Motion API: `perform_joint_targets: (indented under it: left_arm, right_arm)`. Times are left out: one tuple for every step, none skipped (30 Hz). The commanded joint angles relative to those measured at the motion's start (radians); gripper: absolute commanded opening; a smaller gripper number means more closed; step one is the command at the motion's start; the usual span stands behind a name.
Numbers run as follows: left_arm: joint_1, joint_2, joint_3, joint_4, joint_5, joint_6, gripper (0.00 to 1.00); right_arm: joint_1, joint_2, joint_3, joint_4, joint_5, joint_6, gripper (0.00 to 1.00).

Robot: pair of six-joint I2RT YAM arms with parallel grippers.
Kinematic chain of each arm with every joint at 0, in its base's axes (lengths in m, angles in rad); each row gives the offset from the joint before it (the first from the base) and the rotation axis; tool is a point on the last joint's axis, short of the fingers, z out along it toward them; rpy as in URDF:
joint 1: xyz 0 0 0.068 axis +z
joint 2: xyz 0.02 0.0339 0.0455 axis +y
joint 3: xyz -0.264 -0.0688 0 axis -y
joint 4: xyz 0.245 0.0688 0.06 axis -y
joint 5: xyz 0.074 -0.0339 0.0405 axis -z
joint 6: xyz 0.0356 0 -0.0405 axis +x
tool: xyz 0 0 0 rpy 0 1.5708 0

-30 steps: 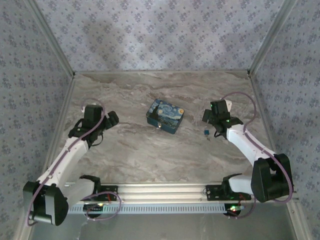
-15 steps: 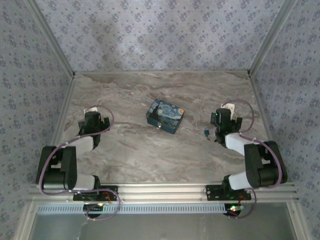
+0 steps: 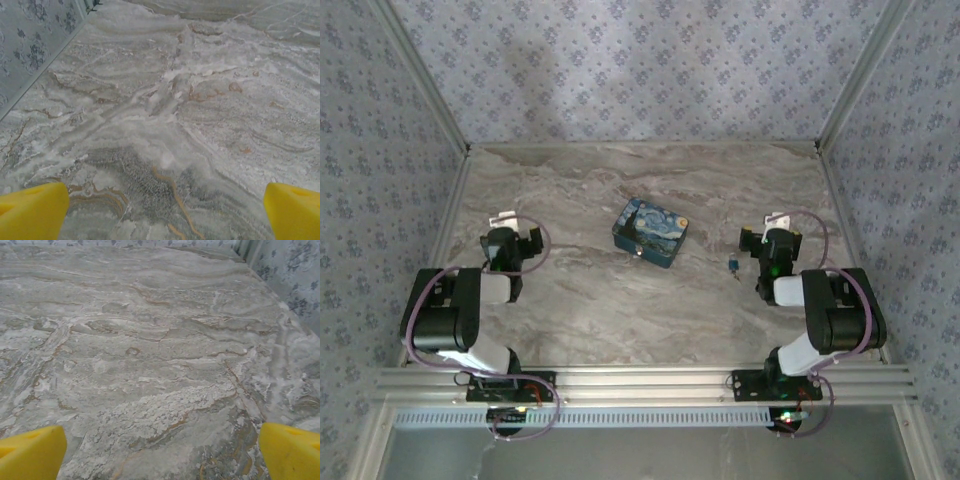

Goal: Unlock a padlock with a key

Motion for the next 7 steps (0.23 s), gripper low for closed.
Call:
perform_joint_targets:
  left_arm:
    - [0.0, -0.005, -0.003, 0.061, -0.007, 0.012, 1.0]
    - [-0.001, -0.007, -0.002, 0.055, -0.007, 0.011, 1.0]
    - [-0.002, -0.007, -0.002, 0.056, -0.008, 0.012, 1.0]
    - [-0.002, -0.006, -0.002, 0.058, -0.007, 0.011, 1.0]
    - [-0.001, -0.008, 0.0, 0.052, -0.005, 0.01, 1.0]
    - [0.0, -0.007, -0.001, 0.055, -0.007, 0.01, 1.0]
    - [-0.002, -0.007, 0.0, 0.053, -0.007, 0.01, 1.0]
  right_arm:
    - [-0.028, -0.002, 0.018, 0.009, -0.058, -0.002, 1.0]
    - [-0.034, -0.002, 0.021, 0.0, -0.069, 0.0, 1.0]
    - [-0.034, -0.002, 0.021, 0.002, -0.069, 0.001, 1.0]
    - [-0.034, -0.002, 0.019, 0.003, -0.068, -0.001, 1.0]
    - [-0.03, -0.001, 0.017, 0.01, -0.062, -0.002, 1.0]
    - [-0.026, -0.002, 0.016, 0.012, -0.056, -0.004, 1.0]
    - [-0.028, -0.003, 0.014, 0.013, -0.058, -0.004, 1.0]
